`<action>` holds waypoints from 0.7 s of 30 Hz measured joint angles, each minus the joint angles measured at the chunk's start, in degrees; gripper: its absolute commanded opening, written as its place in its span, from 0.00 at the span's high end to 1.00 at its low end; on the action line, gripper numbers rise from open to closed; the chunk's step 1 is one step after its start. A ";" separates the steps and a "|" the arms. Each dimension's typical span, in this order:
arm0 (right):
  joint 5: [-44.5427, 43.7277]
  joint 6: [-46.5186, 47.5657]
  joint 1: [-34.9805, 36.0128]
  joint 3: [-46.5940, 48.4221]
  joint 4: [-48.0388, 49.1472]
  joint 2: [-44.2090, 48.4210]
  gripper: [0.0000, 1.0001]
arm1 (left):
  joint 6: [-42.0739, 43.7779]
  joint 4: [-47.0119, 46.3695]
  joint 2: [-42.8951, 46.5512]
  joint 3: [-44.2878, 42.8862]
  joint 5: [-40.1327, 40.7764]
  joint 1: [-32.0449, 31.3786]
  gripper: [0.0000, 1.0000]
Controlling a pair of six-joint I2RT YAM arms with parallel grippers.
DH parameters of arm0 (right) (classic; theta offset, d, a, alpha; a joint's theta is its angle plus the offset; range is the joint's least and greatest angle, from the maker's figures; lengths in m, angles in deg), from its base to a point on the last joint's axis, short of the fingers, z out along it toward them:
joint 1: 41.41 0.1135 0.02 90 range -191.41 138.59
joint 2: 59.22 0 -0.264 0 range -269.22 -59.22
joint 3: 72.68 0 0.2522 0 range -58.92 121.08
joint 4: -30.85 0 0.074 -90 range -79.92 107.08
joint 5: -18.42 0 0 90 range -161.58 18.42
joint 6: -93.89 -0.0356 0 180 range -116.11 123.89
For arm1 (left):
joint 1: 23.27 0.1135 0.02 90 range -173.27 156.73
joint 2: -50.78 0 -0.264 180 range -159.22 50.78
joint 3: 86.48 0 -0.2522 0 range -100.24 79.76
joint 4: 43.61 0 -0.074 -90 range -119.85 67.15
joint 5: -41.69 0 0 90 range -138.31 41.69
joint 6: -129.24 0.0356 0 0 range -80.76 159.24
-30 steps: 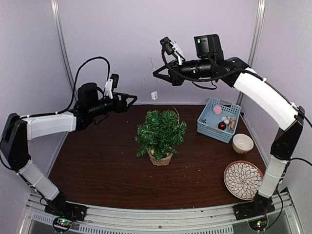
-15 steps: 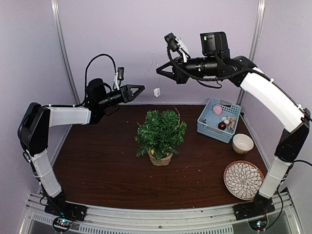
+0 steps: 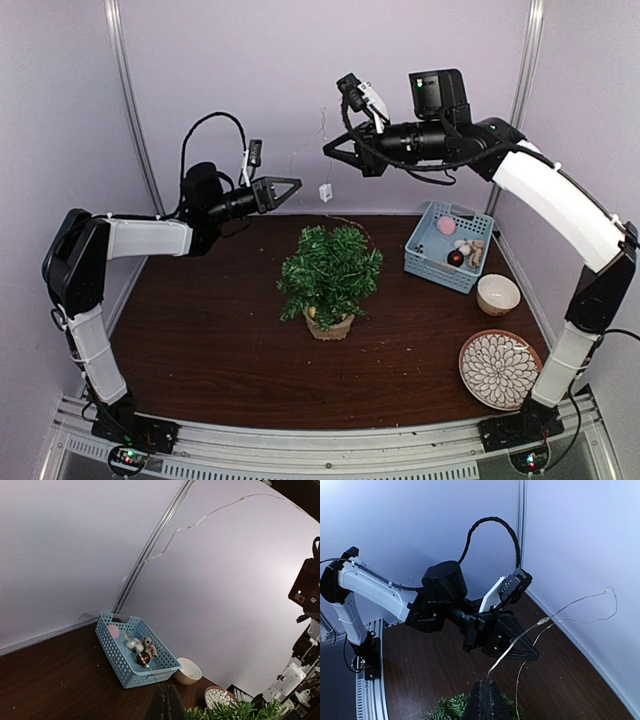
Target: Decorate the small christmas tree
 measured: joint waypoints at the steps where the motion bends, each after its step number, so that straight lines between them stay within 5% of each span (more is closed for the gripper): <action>1: -0.42 0.13 0.00 -0.31 -0.07 0.15 1.00 | 0.13 -0.02 -0.02 0.00 0.00 -0.09 1.00; 12: -4.63 1.05 -2.43 -7.67 -0.35 3.52 1.00 | 9.44 6.36 -0.24 -1.49 3.15 -2.91 1.00; 21: -2.38 -0.66 -2.60 -7.78 0.55 3.50 1.00 | 13.88 8.79 6.10 8.90 8.74 -1.33 1.00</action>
